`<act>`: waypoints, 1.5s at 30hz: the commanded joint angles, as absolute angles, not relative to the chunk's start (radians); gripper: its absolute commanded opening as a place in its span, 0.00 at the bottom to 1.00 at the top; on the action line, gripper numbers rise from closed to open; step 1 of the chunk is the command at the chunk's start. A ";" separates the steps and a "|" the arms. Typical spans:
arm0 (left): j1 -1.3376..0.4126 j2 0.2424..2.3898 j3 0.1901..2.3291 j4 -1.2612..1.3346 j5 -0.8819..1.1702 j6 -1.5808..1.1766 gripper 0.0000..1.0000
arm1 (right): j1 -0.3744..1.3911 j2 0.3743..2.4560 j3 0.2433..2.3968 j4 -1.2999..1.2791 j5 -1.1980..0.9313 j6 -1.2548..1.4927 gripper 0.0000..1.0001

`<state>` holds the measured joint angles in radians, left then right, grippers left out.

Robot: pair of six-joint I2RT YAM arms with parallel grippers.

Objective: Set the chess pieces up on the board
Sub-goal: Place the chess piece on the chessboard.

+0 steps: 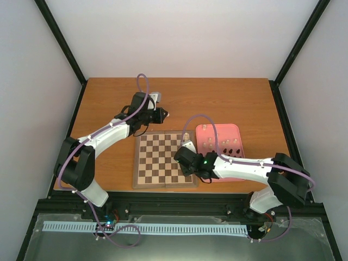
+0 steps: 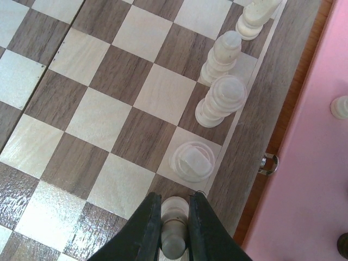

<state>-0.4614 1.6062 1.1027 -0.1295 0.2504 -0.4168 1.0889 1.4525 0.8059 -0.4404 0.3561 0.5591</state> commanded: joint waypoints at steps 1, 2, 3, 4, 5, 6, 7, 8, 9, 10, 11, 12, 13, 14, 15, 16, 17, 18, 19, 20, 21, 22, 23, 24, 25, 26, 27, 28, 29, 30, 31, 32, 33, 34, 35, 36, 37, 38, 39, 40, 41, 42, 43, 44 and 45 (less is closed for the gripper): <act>-0.463 1.619 1.146 -0.133 0.242 -0.395 0.01 | 1.092 1.472 0.831 -0.423 0.373 0.556 0.12; -0.463 1.619 1.147 -0.133 0.243 -0.395 0.01 | 1.092 1.474 0.832 -0.423 0.367 0.556 0.12; -0.463 1.621 1.147 -0.133 0.242 -0.394 0.01 | 1.093 1.477 0.832 -0.422 0.361 0.555 0.12; -0.463 1.620 1.147 -0.133 0.242 -0.394 0.01 | 1.092 1.480 0.836 -0.423 0.357 0.555 0.12; -0.463 1.620 1.146 -0.133 0.243 -0.394 0.01 | 1.093 1.483 0.837 -0.424 0.354 0.554 0.12; -0.463 1.621 1.146 -0.133 0.242 -0.395 0.01 | 1.092 1.486 0.837 -0.426 0.352 0.554 0.12; -0.463 1.621 1.146 -0.132 0.242 -0.395 0.01 | 1.092 1.487 0.837 -0.426 0.351 0.554 0.12; -0.463 1.622 1.146 -0.132 0.243 -0.394 0.01 | 1.092 1.490 0.837 -0.426 0.351 0.554 0.12; -0.463 1.622 1.147 -0.132 0.244 -0.394 0.01 | 1.093 1.493 0.838 -0.426 0.348 0.554 0.13; -0.463 1.622 1.146 -0.131 0.244 -0.397 0.01 | 1.092 1.496 0.840 -0.427 0.346 0.554 0.13; -0.463 1.623 1.147 -0.130 0.246 -0.396 0.01 | 1.092 1.499 0.842 -0.428 0.343 0.554 0.13; -0.463 1.624 1.145 -0.131 0.245 -0.397 0.01 | 1.092 1.500 0.844 -0.431 0.342 0.554 0.13; -0.463 1.623 1.144 -0.131 0.244 -0.396 0.01 | 1.092 1.502 0.845 -0.436 0.344 0.554 0.13; -0.463 1.625 1.146 -0.130 0.244 -0.396 0.01 | 1.092 1.501 0.846 -0.440 0.348 0.555 0.13; -0.463 1.626 1.146 -0.131 0.244 -0.397 0.01 | 1.092 1.498 0.845 -0.447 0.352 0.557 0.13; -0.463 1.625 1.146 -0.130 0.245 -0.397 0.01 | 1.091 1.494 0.845 -0.452 0.353 0.559 0.13; -0.463 1.625 1.146 -0.131 0.245 -0.397 0.01 | 1.092 1.491 0.845 -0.458 0.356 0.561 0.13; -0.463 1.625 1.146 -0.131 0.245 -0.398 0.01 | 1.092 1.486 0.844 -0.462 0.357 0.564 0.13; -0.463 1.626 1.146 -0.130 0.245 -0.398 0.01 | 1.092 1.482 0.842 -0.467 0.357 0.568 0.14; -0.463 1.627 1.147 -0.130 0.245 -0.398 0.01 | 1.092 1.480 0.842 -0.471 0.357 0.569 0.14; -0.463 1.626 1.146 -0.130 0.245 -0.398 0.01 | 1.092 1.477 0.840 -0.475 0.356 0.570 0.14; -0.464 1.626 1.146 -0.130 0.245 -0.398 0.01 | 1.092 1.475 0.840 -0.478 0.357 0.571 0.13; -0.463 1.627 1.146 -0.130 0.246 -0.397 0.01 | 1.092 1.473 0.839 -0.480 0.355 0.572 0.13; -0.463 1.627 1.147 -0.130 0.248 -0.397 0.01 | 1.092 1.472 0.838 -0.481 0.355 0.573 0.14; -0.463 1.626 1.146 -0.131 0.248 -0.399 0.01 | 1.092 1.472 0.838 -0.484 0.354 0.574 0.13; -0.463 1.626 1.146 -0.130 0.245 -0.398 0.01 | 1.092 1.471 0.838 -0.484 0.354 0.575 0.13; -0.463 1.625 1.146 -0.130 0.248 -0.399 0.01 | 1.092 1.471 0.838 -0.485 0.353 0.574 0.13; -0.463 1.625 1.146 -0.130 0.246 -0.399 0.01 | 1.092 1.473 0.836 -0.486 0.352 0.574 0.14; -0.463 1.625 1.146 -0.131 0.247 -0.400 0.01 | 1.092 1.473 0.838 -0.486 0.352 0.574 0.14; -0.463 1.625 1.146 -0.130 0.247 -0.399 0.01 | 1.092 1.475 0.839 -0.485 0.349 0.574 0.14; -0.463 1.625 1.146 -0.130 0.247 -0.399 0.01 | 1.092 1.478 0.839 -0.482 0.346 0.572 0.14; -0.463 1.625 1.146 -0.130 0.247 -0.400 0.01 | 1.092 1.481 0.840 -0.482 0.342 0.572 0.14; -0.463 1.626 1.146 -0.130 0.247 -0.399 0.01 | 1.092 1.483 0.841 -0.482 0.339 0.572 0.14; -0.463 1.626 1.146 -0.130 0.246 -0.400 0.01 | 1.092 1.486 0.841 -0.482 0.338 0.571 0.14; -0.463 1.627 1.146 -0.130 0.247 -0.399 0.01 | 1.092 1.488 0.842 -0.483 0.338 0.572 0.14; -0.463 1.628 1.146 -0.131 0.247 -0.399 0.01 | 1.092 1.490 0.842 -0.484 0.338 0.572 0.15; -0.463 1.627 1.147 -0.130 0.247 -0.400 0.01 | 1.091 1.491 0.841 -0.485 0.341 0.573 0.16; -0.463 1.627 1.147 -0.132 0.247 -0.399 0.01 | 1.092 1.491 0.841 -0.486 0.342 0.575 0.16; -0.463 1.627 1.147 -0.131 0.247 -0.398 0.01 | 1.092 1.491 0.841 -0.488 0.343 0.576 0.17; -0.463 1.627 1.147 -0.130 0.247 -0.399 0.01 | 1.092 1.490 0.841 -0.489 0.344 0.577 0.19; -0.463 1.628 1.147 -0.130 0.248 -0.398 0.01 | 1.092 1.490 0.840 -0.488 0.344 0.577 0.20; -0.463 1.628 1.149 -0.130 0.247 -0.398 0.01 | 1.093 1.488 0.841 -0.488 0.346 0.577 0.20; -0.463 1.628 1.149 -0.131 0.247 -0.398 0.01 | 1.092 1.488 0.841 -0.489 0.347 0.577 0.22; -0.463 1.628 1.150 -0.132 0.246 -0.399 0.01 | 1.092 1.487 0.841 -0.490 0.346 0.575 0.23; -0.464 1.628 1.150 -0.133 0.246 -0.398 0.01 | 1.092 1.486 0.841 -0.490 0.345 0.574 0.25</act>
